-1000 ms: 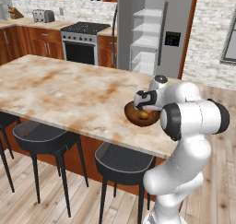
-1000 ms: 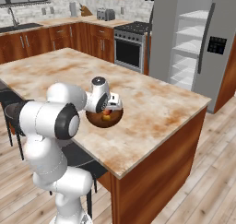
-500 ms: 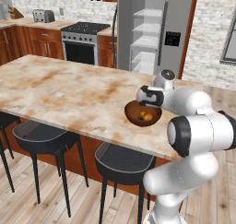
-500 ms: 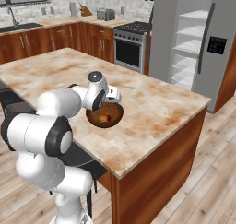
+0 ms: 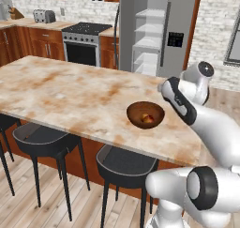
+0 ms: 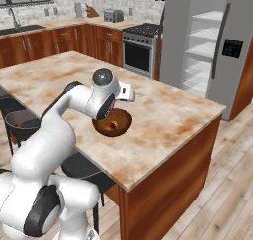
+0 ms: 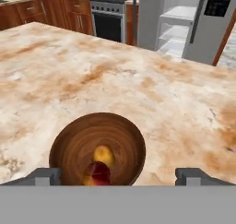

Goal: Retrieve the mango and peach from the fridge and place them into the bowl on the dining table.

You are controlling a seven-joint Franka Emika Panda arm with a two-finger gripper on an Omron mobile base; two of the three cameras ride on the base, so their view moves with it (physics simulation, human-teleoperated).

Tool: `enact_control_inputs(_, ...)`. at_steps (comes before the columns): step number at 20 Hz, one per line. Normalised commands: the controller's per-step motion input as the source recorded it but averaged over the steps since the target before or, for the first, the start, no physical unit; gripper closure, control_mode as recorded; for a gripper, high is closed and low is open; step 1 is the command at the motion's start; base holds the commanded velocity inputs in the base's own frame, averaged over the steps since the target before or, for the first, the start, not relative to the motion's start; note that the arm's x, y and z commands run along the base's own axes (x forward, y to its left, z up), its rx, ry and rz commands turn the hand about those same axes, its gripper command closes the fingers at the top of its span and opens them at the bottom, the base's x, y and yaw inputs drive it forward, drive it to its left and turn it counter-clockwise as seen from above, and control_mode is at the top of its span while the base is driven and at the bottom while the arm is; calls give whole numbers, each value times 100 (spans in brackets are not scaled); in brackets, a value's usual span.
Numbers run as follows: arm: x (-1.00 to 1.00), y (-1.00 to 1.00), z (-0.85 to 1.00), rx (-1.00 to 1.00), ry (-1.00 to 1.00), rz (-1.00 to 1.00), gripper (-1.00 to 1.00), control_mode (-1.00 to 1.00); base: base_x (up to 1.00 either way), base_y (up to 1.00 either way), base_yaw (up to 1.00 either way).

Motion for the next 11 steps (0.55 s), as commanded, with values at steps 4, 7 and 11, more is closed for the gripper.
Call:
enact_control_inputs(4, -100, -46, 53, 1, -18, -1, -100, -100, 0, 0, 0)
enact_control_inputs(7, -100, -45, 19, 1, -16, -3, -100, -100, 0, 0, 0)
enact_control_inputs(11, -100, -46, 22, 2, -13, -4, -100, -100, 0, 0, 0)
